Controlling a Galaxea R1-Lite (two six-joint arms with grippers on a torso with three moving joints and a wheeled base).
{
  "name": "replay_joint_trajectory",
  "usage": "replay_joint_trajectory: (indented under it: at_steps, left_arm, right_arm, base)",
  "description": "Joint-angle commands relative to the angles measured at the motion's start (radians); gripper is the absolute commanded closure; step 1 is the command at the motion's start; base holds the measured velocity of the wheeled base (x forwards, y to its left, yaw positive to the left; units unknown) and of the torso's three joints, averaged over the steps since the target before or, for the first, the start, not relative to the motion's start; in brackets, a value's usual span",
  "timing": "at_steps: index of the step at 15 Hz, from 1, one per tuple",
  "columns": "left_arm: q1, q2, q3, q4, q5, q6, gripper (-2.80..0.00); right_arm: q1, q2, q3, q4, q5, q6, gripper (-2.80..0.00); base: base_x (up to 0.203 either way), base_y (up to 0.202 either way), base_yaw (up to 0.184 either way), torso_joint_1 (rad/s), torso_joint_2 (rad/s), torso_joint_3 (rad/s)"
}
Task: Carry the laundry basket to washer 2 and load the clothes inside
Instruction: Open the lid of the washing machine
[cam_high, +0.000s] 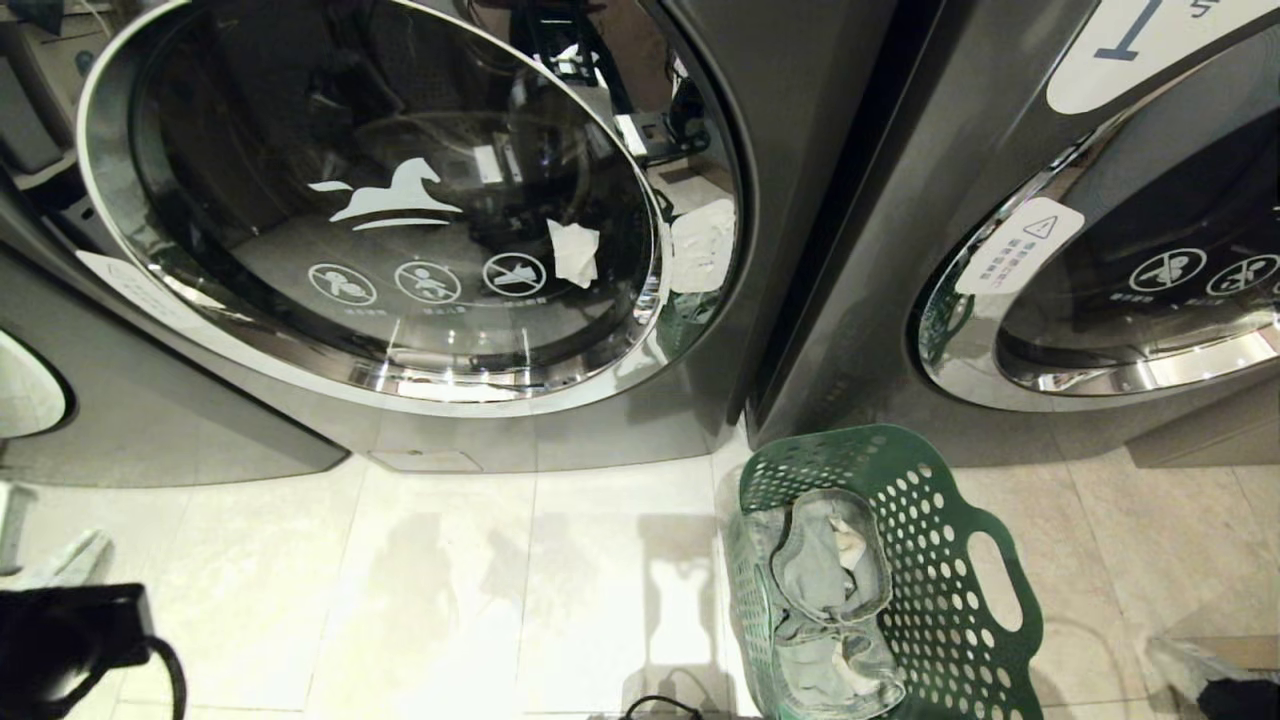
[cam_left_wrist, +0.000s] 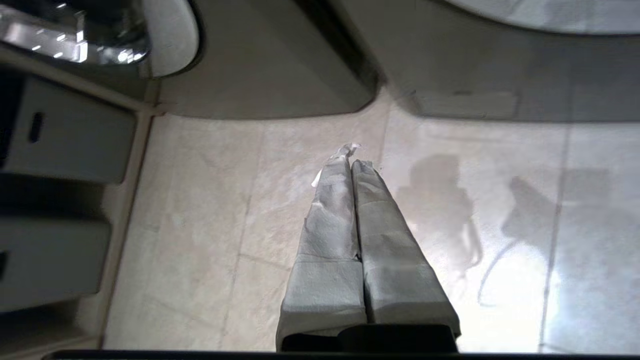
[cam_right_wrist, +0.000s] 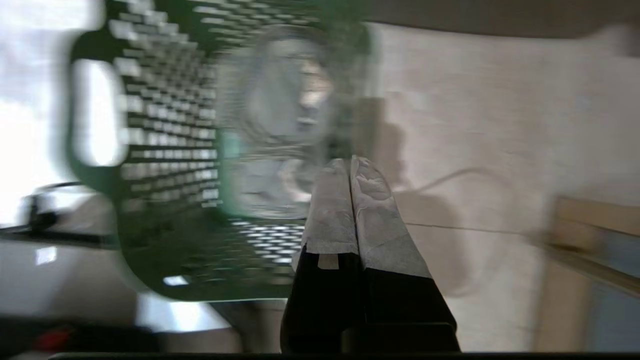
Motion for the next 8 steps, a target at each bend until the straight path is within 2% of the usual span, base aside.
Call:
replay_joint_trajectory:
  at_steps: [1, 2, 3, 4, 6, 8]
  left_arm:
    - [0.073, -0.121, 0.024, 0.058, 0.007, 0.010, 0.00]
    - [0.098, -0.173, 0.026, 0.107, 0.005, 0.012, 0.00]
    - [0.091, -0.240, 0.027, 0.175, -0.010, 0.002, 0.00]
    - [0.071, -0.304, 0.028, 0.263, -0.056, -0.024, 0.00]
    - [0.036, -0.519, 0.022, 0.506, -0.201, -0.074, 0.00]
    - [0.019, -0.738, 0.009, 0.762, -0.300, -0.095, 0.00]
  right_arm:
    - [-0.124, -0.074, 0.025, 0.001, -0.006, -0.102, 0.00]
    - [-0.212, -0.085, 0.035, 0.015, -0.004, -0.190, 0.00]
    - [-0.267, -0.100, 0.044, 0.042, 0.017, -0.269, 0.00]
    - [-0.283, -0.128, 0.047, 0.086, 0.055, -0.299, 0.00]
    - [-0.282, -0.270, 0.050, 0.216, 0.166, -0.269, 0.00]
    - [-0.282, -0.445, 0.042, 0.390, 0.228, -0.253, 0.00]
  base:
    - [0.000, 0.000, 0.000, 0.000, 0.00, 0.000]
    - [0.000, 0.000, 0.000, 0.000, 0.00, 0.000]
    - [0.000, 0.000, 0.000, 0.000, 0.00, 0.000]
    - [0.000, 0.000, 0.000, 0.000, 0.00, 0.000]
    - [0.000, 0.000, 0.000, 0.000, 0.00, 0.000]
    - [0.000, 0.000, 0.000, 0.000, 0.00, 0.000]
